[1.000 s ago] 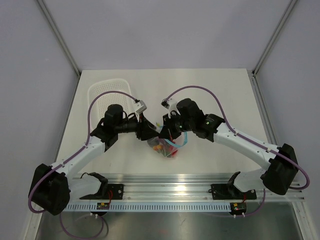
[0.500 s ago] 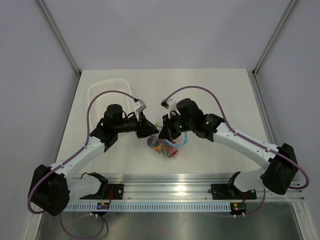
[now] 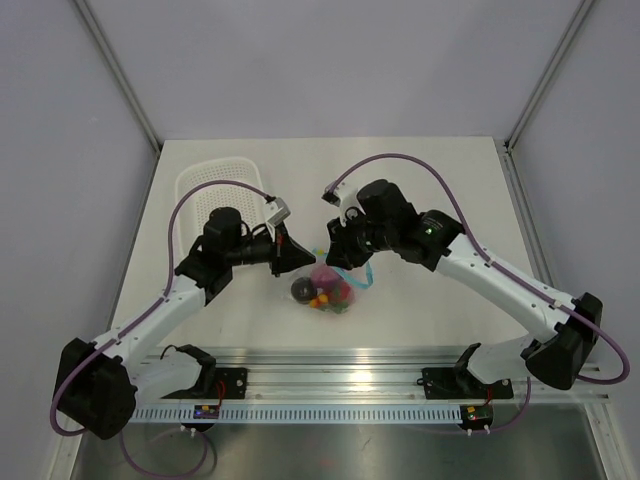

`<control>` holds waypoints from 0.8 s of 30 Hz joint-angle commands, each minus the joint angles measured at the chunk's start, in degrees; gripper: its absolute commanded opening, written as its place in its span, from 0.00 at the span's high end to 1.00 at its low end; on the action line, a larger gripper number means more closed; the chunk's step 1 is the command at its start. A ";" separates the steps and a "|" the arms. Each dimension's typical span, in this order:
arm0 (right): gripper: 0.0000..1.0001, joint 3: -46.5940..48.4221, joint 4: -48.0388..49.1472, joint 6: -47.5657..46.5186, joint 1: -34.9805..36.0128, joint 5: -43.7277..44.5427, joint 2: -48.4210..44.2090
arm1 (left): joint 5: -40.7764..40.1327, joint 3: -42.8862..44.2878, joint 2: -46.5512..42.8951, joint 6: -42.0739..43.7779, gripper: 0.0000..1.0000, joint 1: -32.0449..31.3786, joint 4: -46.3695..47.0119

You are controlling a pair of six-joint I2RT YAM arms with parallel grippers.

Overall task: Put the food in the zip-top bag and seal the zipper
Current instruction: Zip the zipper food storage bag at the center of the board.

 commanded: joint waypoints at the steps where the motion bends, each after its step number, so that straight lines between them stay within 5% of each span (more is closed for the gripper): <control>1: 0.70 5.48 -5.66 -6.84 -0.37 3.48 -2.26 | 1.93 2.25 -2.43 1.89 1.00 -0.24 0.96; 4: 0.51 8.91 -7.23 -9.04 -0.37 3.75 0.10 | 2.28 1.81 -3.48 1.80 1.00 -0.24 1.57; 9: 0.41 13.57 -9.79 -12.56 -0.37 0.15 5.21 | 2.28 1.80 -4.01 2.59 1.00 -0.24 0.78; 17: 0.44 16.73 -12.42 -17.30 -0.46 -5.56 9.61 | 2.55 1.54 -3.93 3.12 1.00 -0.16 0.08; 24: 0.58 16.74 -11.46 -17.04 -0.46 -6.44 11.02 | 2.90 2.07 -2.78 2.85 1.00 -0.24 0.17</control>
